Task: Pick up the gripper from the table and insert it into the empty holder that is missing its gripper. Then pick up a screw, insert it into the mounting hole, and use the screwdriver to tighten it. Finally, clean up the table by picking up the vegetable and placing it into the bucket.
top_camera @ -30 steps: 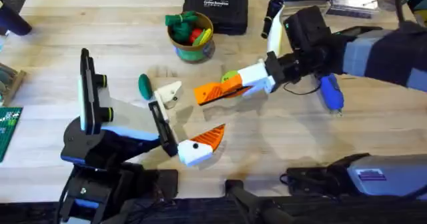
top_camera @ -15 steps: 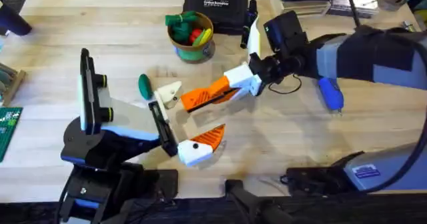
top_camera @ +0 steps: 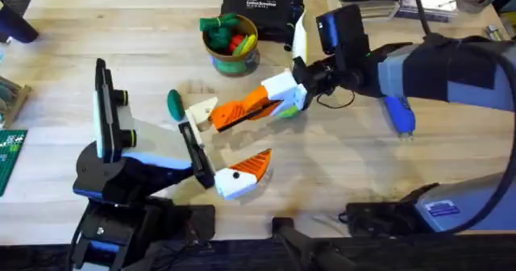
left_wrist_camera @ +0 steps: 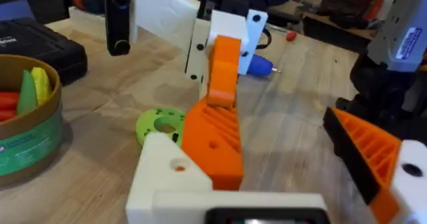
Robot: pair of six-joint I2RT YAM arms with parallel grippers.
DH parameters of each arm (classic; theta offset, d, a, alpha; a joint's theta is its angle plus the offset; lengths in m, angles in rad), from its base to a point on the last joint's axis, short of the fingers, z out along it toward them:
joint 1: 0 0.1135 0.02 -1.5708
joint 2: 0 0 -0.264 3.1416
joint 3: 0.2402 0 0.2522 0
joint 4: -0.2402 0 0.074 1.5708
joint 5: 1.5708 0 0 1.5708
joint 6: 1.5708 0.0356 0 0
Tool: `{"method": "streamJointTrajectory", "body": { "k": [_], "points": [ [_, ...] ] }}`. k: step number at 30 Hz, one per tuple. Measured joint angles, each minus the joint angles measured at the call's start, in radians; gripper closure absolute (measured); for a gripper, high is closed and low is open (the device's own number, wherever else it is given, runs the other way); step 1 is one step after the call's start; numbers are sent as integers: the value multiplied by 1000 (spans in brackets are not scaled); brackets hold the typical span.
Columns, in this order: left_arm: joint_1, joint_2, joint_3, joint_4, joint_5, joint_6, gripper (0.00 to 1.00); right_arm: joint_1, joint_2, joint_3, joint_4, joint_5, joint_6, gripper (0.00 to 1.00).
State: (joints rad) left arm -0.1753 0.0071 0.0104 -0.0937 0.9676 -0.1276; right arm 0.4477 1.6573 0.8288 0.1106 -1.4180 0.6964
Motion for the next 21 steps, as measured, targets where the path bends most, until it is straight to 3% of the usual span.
{"method": "streamJointTrajectory", "body": {
  "k": [10,21],
  "points": [
    [0,0,0,0,-3,-2,15,3,24,0,25,7,45,987],
    [0,0,0,-3,8,-15,15,66,98,1,259,8,198,987]
  ]
}}
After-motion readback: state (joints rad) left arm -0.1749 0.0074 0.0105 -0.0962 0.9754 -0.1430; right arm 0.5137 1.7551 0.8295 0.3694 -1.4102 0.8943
